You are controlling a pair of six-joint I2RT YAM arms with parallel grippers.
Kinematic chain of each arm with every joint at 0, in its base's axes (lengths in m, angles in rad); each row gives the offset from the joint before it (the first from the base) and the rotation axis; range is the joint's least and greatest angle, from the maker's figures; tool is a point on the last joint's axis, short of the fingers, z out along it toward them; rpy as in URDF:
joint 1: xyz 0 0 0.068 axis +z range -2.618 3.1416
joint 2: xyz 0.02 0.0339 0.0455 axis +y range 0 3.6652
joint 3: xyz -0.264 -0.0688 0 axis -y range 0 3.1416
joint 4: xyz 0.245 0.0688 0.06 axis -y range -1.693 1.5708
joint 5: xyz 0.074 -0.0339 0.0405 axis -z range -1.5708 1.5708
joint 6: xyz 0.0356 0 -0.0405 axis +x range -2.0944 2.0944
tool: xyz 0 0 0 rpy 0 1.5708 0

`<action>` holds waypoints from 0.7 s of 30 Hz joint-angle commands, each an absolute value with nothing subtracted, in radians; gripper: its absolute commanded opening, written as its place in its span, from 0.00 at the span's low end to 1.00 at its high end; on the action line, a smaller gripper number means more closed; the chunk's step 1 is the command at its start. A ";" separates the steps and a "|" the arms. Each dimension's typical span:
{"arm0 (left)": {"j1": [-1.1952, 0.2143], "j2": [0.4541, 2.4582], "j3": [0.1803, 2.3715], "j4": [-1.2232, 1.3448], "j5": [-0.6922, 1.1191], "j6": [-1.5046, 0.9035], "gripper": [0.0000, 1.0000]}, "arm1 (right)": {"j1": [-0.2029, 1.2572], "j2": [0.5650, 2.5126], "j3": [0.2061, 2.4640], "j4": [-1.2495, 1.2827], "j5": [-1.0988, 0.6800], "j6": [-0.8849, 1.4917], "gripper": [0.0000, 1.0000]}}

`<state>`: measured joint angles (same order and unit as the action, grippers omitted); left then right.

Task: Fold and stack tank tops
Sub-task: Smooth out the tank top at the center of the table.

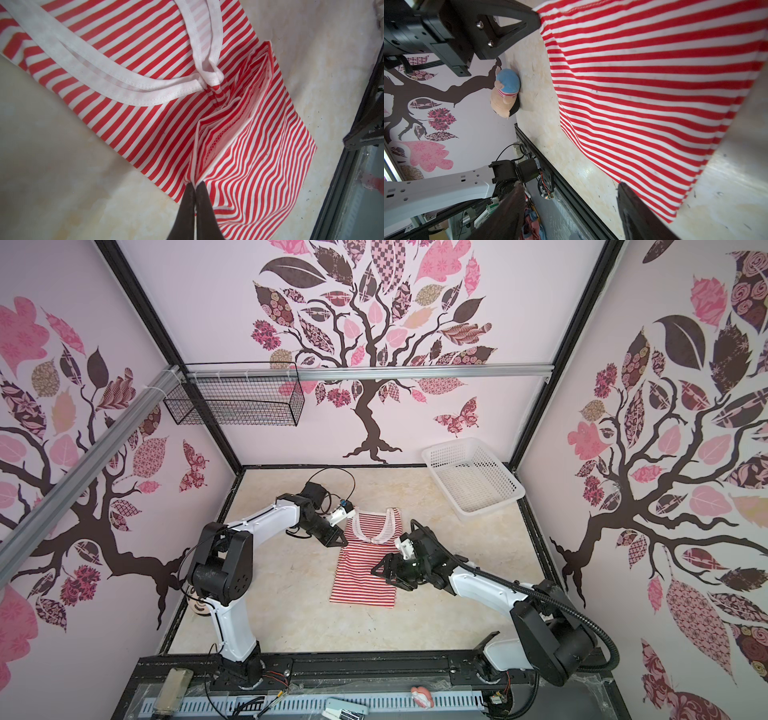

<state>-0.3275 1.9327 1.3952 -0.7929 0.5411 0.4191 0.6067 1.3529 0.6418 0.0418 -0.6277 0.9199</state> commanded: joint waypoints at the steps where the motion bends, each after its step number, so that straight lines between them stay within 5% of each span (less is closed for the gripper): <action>1: -0.330 1.957 1.438 -0.763 0.512 0.408 0.10 | 0.606 1.346 0.640 0.050 -0.622 0.925 0.73; 12: -0.322 1.983 1.434 -0.712 0.444 0.379 0.31 | 0.606 1.360 0.649 0.057 -0.615 0.924 0.74; 21: -0.292 1.741 1.271 -0.686 0.436 0.385 0.36 | 0.543 1.449 0.727 0.035 -0.621 0.867 0.73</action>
